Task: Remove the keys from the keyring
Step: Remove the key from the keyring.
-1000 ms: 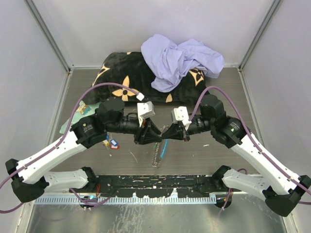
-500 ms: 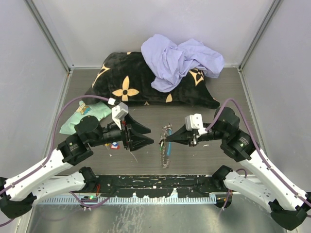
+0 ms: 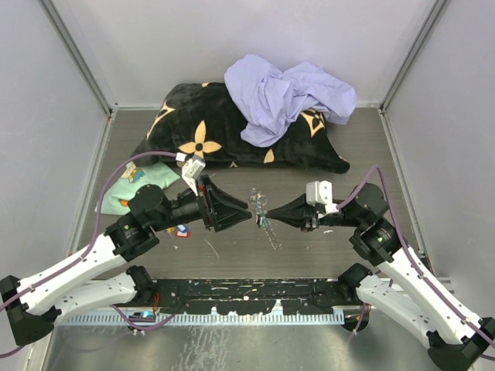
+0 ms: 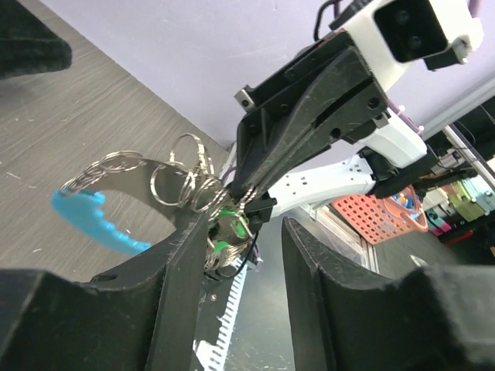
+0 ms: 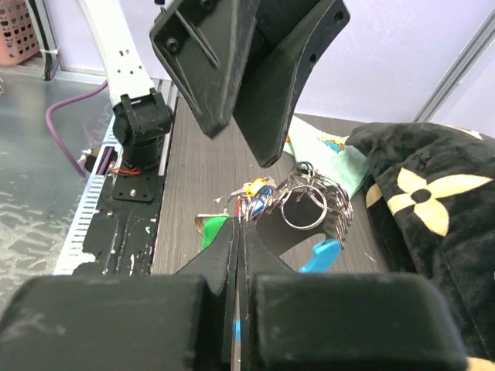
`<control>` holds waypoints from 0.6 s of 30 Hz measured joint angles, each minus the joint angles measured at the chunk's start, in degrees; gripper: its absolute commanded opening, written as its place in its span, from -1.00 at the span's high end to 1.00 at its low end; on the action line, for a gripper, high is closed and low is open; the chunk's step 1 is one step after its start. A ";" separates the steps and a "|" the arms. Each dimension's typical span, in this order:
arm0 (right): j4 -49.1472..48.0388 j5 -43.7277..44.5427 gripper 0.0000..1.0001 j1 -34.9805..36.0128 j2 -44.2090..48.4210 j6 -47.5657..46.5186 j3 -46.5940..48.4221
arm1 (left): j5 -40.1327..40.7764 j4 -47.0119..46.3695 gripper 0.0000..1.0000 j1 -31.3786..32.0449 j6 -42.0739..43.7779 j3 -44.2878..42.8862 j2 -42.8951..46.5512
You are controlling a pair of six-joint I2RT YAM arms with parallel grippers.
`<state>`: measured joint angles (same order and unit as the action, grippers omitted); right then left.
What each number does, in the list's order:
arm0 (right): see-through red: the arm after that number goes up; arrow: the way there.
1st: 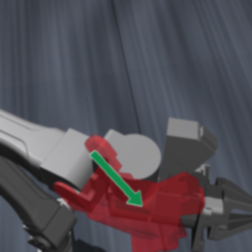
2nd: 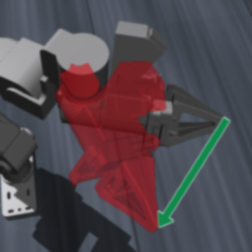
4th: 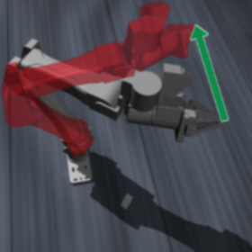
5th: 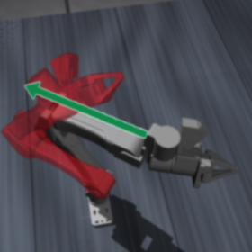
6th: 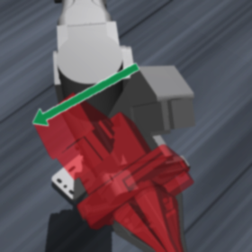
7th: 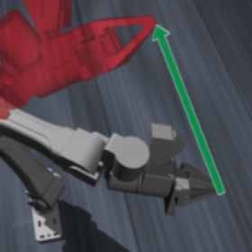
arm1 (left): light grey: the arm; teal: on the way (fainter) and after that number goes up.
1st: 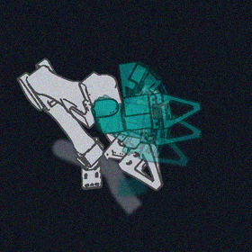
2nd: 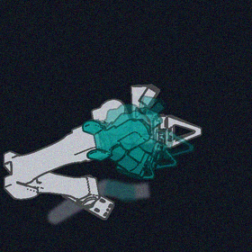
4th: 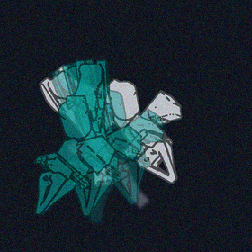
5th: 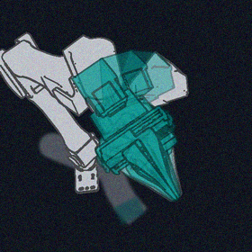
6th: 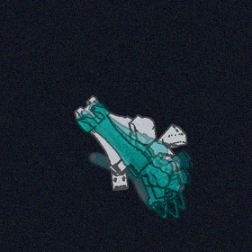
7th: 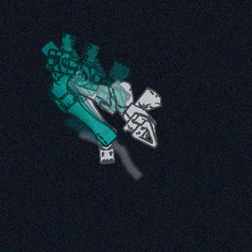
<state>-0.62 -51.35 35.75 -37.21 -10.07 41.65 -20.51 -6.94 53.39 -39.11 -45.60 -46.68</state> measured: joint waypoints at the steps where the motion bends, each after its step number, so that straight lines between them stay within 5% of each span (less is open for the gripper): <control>1: -0.57 0.15 0.99 -0.11 0.11 0.26 -0.09 | 0.46 0.17 0.19 0.00 -0.46 0.04 -0.15; 18: -3.28 1.03 0.99 -0.37 0.22 2.49 -0.44 | 0.70 -3.08 0.39 -0.04 -5.66 0.17 -4.46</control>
<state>-3.90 -50.33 35.38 -36.99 -7.57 41.21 -19.81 -10.02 53.34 -44.77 -45.43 -51.13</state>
